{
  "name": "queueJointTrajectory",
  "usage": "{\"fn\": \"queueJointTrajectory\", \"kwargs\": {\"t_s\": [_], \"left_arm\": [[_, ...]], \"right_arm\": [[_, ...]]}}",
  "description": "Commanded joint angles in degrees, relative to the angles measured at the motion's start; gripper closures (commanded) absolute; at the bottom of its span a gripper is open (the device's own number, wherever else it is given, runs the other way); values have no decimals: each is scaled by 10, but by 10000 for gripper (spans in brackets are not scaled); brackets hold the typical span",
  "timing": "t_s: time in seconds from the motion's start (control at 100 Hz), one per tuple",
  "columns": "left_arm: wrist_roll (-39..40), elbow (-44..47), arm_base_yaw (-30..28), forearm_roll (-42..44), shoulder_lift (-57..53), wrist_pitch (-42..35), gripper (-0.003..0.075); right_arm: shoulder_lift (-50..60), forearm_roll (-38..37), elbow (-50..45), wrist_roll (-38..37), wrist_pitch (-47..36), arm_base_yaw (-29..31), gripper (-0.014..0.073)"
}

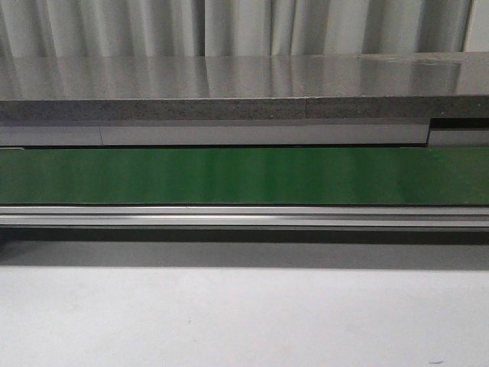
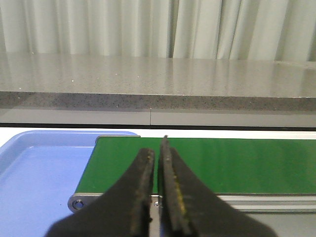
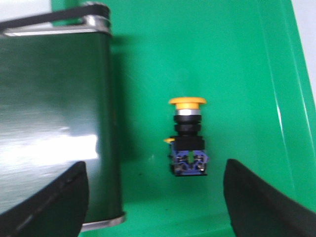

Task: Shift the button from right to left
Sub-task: 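Move the right gripper down over the yellow push button in the green tray, then close the right gripper on the yellow push button and lift it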

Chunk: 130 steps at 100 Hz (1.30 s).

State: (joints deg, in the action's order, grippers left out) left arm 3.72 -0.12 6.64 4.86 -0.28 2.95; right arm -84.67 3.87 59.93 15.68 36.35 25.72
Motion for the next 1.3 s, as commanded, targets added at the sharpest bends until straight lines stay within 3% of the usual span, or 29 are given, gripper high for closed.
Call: {"fn": "queueJointTrajectory", "kwargs": {"t_s": [0.0,0.59,1.29], "left_arm": [[5,24,0,-5,-20,-47,715],[5,24,0,-5,-20,-47,715],[5,24,0,-5,-20,-47,715]], "right_arm": [[-13,3,34,23,-25,17,60],[-125,27,100,144,2,62,64],[-219,33,100,163,-3,71,67]]}}
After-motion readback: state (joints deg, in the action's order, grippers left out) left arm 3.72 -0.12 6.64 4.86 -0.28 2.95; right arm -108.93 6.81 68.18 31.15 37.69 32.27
